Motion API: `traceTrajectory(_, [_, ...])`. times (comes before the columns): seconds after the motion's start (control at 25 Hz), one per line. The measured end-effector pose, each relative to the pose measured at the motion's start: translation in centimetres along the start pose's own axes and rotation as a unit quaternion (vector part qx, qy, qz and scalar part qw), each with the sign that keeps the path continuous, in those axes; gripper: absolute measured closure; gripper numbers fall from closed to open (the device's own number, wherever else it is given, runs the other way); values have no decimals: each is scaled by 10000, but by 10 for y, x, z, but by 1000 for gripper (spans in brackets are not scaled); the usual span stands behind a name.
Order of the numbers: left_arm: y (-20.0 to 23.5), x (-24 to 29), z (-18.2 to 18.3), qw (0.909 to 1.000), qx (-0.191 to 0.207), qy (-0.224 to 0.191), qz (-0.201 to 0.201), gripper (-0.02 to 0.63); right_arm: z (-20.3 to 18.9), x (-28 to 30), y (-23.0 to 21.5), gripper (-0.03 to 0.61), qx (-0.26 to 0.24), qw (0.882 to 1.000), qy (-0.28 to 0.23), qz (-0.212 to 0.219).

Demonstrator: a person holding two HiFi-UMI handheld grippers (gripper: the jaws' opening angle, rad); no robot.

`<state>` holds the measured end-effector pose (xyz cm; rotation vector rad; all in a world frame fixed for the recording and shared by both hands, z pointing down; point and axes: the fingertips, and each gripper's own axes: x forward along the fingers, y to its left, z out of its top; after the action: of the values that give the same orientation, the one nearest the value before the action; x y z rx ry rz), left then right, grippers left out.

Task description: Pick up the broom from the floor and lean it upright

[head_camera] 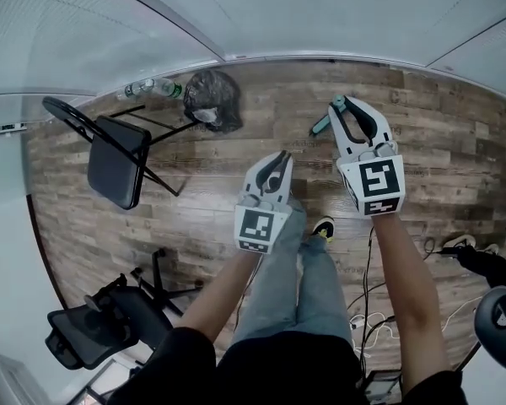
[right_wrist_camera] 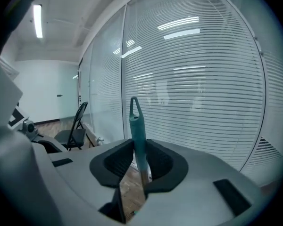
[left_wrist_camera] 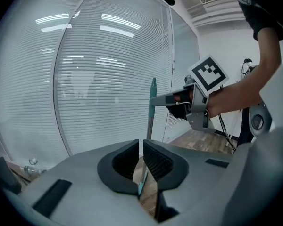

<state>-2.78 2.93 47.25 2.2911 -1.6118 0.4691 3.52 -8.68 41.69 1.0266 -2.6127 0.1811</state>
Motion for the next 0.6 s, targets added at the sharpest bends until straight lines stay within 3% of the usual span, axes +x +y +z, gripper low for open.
traceTrajectory(0.16, [15,35,18,9997,62,-52,-247,592,18,25,-17,485,222,9992,157,-301])
traceTrajectory(0.52, [81,156,25,9967,-169,246,-756,591,51,128,-53,485,673,9923,526,-897])
traceTrajectory(0.56, [87,169,27,9963,-229,270,-782,577,53,138,-56,485,710,9916,566,-924])
traceTrajectory(0.6, [92,183,29,9958,-297,302,-814,492,56,147,-58,485,731,9912,600,-929])
